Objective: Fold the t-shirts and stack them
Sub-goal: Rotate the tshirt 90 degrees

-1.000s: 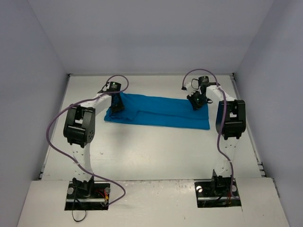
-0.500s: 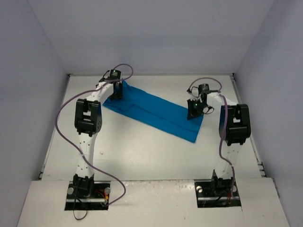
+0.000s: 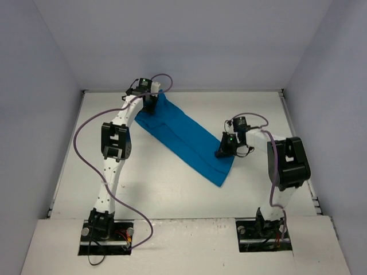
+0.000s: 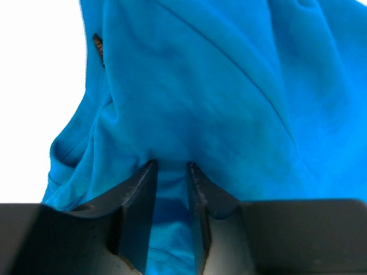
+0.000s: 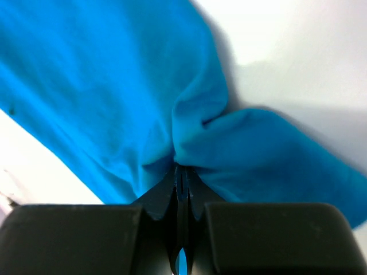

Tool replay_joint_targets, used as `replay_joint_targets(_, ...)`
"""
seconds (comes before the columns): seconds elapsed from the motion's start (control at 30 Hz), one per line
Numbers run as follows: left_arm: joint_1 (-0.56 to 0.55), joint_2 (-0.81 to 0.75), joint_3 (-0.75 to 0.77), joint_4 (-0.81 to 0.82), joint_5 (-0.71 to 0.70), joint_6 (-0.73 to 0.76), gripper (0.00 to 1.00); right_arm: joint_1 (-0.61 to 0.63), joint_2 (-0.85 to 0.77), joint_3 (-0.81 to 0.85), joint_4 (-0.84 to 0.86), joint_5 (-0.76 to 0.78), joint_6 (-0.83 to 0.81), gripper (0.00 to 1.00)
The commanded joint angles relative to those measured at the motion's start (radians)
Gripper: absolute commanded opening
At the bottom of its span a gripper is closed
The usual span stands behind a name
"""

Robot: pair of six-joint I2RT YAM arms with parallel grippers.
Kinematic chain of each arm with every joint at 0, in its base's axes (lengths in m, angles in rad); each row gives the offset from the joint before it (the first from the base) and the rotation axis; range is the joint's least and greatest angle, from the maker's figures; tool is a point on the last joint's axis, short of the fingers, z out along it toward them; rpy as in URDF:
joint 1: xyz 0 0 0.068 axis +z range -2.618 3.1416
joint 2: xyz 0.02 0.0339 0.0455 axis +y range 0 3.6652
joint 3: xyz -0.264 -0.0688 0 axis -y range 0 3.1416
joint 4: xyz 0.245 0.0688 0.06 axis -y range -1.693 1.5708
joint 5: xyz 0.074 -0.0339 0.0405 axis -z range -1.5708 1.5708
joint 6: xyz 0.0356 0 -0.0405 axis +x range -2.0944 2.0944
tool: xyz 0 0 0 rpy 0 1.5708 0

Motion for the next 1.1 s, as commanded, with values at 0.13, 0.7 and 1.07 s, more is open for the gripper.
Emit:
replay_joint_targets(0.13, -0.079, 0.048, 0.142, -0.064, 0.14, 0.149, 0.27, 0.152, -0.205, -0.133, 0.142, 0.058, 0.262, 0.0)
replay_joint_targets(0.7, -0.061, -0.271, -0.056, 0.295, 0.1, -0.048, 0.84, 0.141, -0.521, 0.012, 0.051, 0.083, 0.069, 0.07)
replay_joint_targets(1.07, -0.337, -1.003, -0.942, 0.471, -0.054, -0.208, 0.76, -0.192, -0.445, 0.149, 0.038, 0.174, -0.368, 0.02)
